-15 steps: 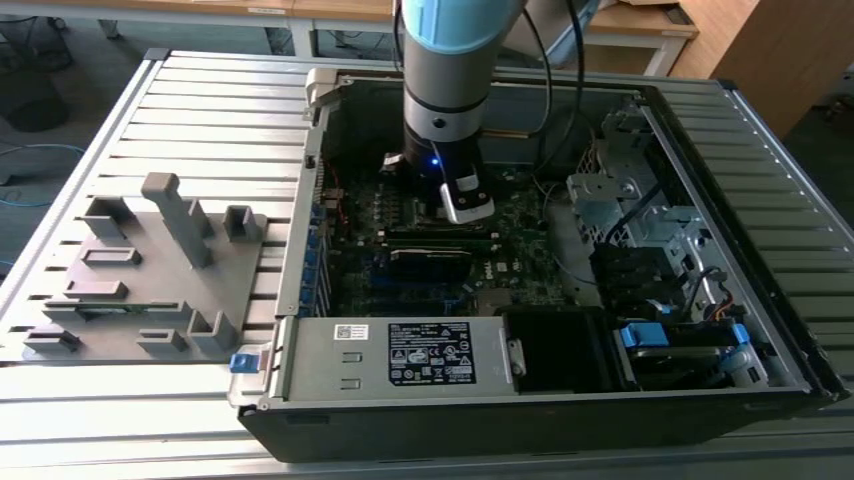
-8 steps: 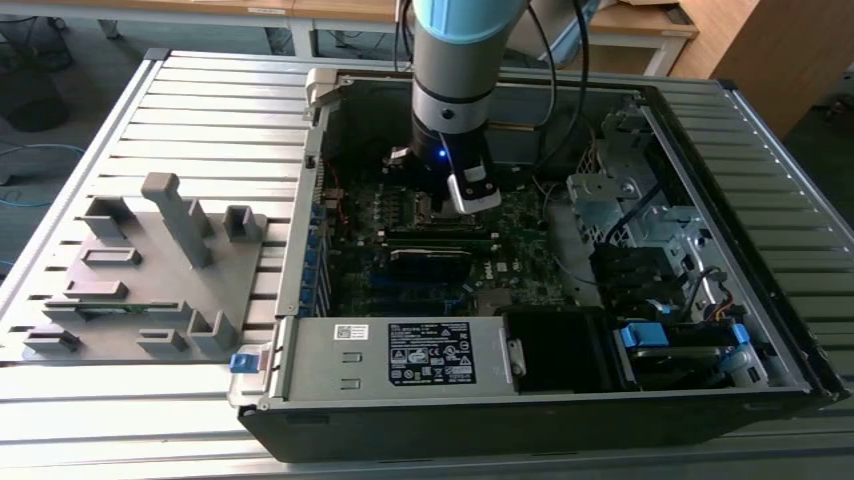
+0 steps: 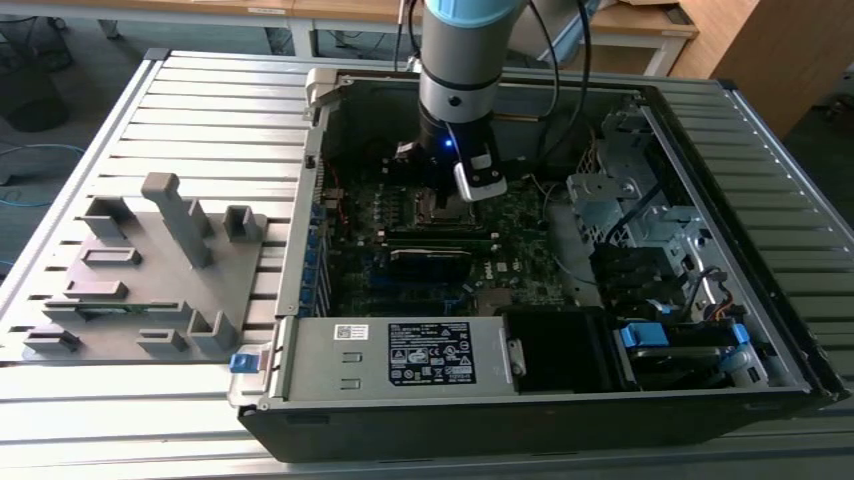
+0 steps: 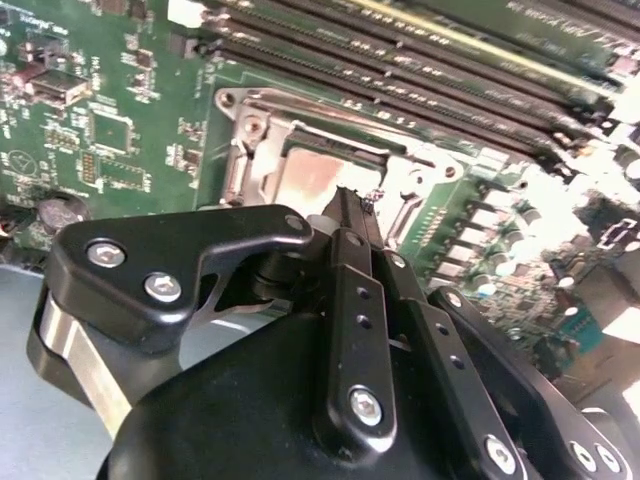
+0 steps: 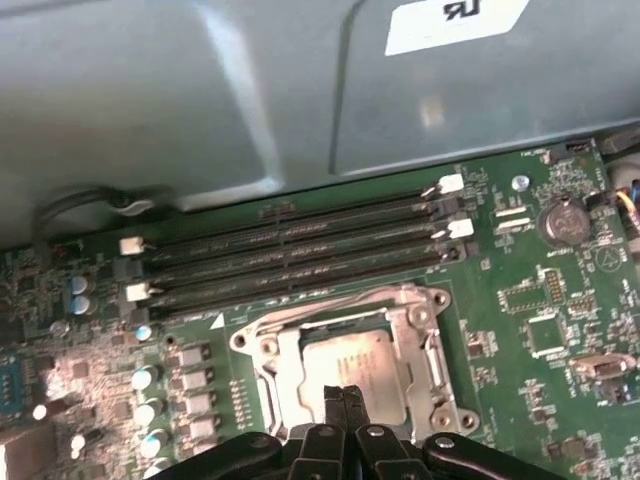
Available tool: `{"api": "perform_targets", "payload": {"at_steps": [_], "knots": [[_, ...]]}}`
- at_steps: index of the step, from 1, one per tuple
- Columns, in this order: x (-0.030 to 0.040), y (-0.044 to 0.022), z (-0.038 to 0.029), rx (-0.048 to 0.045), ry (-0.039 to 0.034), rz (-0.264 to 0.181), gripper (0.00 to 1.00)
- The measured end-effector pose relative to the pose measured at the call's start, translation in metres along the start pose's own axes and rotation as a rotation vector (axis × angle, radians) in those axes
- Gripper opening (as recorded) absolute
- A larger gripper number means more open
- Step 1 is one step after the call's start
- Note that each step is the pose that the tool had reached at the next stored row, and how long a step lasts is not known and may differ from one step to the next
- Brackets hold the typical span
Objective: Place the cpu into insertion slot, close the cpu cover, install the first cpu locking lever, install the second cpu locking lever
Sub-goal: 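Install the second cpu locking lever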
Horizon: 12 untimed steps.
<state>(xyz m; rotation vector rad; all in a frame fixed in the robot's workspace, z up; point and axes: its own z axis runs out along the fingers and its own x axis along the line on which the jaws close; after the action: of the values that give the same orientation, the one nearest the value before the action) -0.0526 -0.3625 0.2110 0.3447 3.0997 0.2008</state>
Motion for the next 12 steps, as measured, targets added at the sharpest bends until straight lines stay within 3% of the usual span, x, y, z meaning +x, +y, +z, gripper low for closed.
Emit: {"api": "perform_targets", "payload": {"at_steps": [4,12], "knots": [[-0.0064,0.0038,0.0005,0.0034,0.0008,0.000,0.10],[-0.0067,0.0039,0.0014,0.0086,0.0071,-0.059,0.10]]}}
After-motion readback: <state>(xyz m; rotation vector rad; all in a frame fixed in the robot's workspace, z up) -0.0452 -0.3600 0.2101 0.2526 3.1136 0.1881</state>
